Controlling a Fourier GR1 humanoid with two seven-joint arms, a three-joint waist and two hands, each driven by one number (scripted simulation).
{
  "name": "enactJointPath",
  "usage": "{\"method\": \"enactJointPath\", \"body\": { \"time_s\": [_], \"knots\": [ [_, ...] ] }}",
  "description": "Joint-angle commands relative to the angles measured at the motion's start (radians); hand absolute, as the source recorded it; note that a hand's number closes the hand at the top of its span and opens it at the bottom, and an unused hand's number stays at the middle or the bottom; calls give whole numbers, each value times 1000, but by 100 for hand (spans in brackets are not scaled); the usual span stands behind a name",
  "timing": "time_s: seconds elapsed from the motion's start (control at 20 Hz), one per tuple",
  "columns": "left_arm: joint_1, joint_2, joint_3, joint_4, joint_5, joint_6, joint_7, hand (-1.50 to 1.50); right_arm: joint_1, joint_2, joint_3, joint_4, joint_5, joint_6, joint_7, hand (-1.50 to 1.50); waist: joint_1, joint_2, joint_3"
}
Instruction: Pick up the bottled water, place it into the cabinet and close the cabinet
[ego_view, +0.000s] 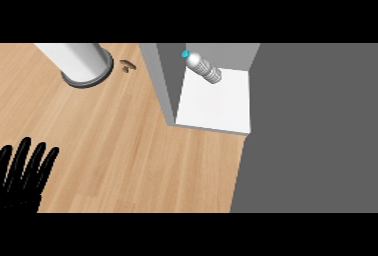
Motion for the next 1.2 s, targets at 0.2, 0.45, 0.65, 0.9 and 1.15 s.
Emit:
{"method": "enactJointPath", "body": {
  "time_s": [0.2, 0.45, 0.65, 0.9, 1.15],
  "knots": [
    [14, 42, 18, -11, 14, -76, 3, -150, -170, 6, 198, -24, 17, 45, 141, 150, 73, 20, -4],
    [17, 73, 45, -15, 27, -106, 10, -150, -245, -6, 174, -17, 19, 36, 183, 150, 102, 20, -6],
    [5, 84, 52, -6, 34, -119, 20, -150, -344, -61, 126, -16, 47, 73, 217, -150, 137, 25, -12],
    [7, 102, 57, 8, 43, -142, 32, -150, -433, -81, 110, -7, 32, 87, 236, 150, 144, 22, -14],
    [5, 107, 72, 17, 46, -151, 27, -150, -491, -63, 115, 4, 6, 69, 286, 150, 137, 20, -16]
  ]
}}
